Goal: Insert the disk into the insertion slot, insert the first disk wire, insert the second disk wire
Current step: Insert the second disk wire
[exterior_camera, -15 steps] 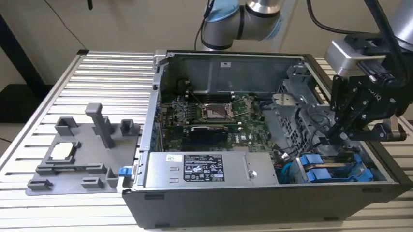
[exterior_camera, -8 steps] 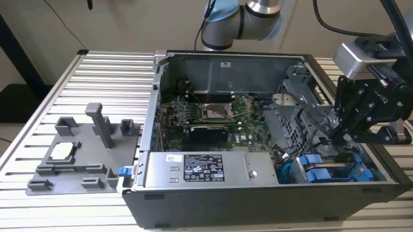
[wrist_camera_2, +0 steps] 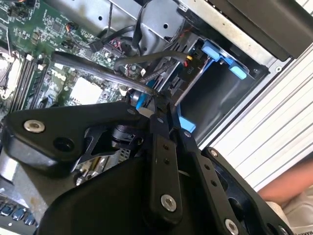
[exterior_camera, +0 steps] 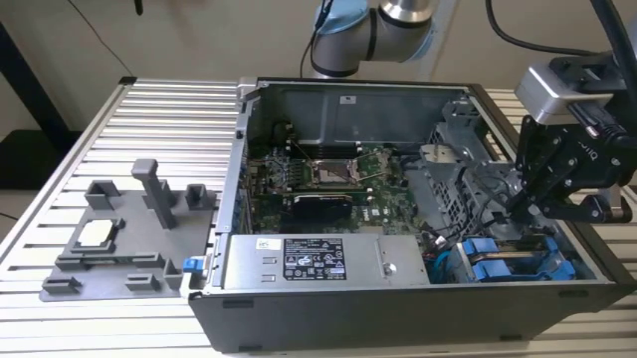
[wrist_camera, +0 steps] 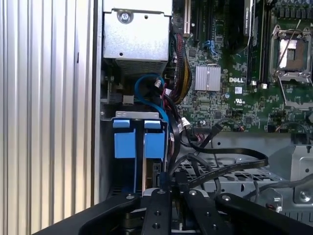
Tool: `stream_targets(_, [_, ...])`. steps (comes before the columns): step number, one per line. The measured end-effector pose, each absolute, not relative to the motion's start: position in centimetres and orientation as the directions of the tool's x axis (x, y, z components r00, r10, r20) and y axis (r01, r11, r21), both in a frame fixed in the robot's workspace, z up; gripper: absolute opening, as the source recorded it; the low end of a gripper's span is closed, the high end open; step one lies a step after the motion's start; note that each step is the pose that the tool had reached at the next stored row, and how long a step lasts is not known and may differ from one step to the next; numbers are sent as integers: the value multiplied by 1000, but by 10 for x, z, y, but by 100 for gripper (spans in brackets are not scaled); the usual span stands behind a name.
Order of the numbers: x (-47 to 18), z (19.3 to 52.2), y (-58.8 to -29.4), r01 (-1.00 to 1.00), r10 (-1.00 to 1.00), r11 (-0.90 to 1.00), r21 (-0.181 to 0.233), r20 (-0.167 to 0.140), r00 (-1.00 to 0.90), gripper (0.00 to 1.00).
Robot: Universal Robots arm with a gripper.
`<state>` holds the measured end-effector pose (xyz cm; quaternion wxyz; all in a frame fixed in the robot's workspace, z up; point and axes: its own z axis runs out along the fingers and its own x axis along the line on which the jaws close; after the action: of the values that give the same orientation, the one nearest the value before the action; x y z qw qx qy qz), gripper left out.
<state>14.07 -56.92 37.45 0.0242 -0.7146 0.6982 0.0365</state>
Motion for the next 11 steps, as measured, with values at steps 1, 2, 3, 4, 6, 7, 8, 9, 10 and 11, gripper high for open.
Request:
stream_targets(1, [141, 374, -569, -1000, -996, -24, 16, -87, 22, 16])
stream_targets(2, [141, 374, -570, -1000, -996, -24, 16, -88, 22, 16])
stream_targets(3, [141, 373, -571, -1000, -996, -24, 16, -90, 22, 16])
stream_targets(4, [141, 372, -572, -1000, -995, -24, 16, -94, 22, 16])
stream_targets(6, [141, 371, -575, -1000, -994, -24, 15, -105, 22, 16])
stream_targets(7, [141, 370, -577, -1000, -994, -24, 15, -110, 23, 16])
stream_targets(8, [141, 369, -578, -1000, -993, -24, 14, -115, 23, 16])
stream_targets(9, [141, 367, -579, -1000, -993, -24, 14, -119, 23, 16])
stream_targets(10, [142, 366, -580, -1000, -992, -24, 14, -121, 23, 16])
stream_targets(11, [143, 365, -581, -1000, -992, -25, 14, -123, 23, 16])
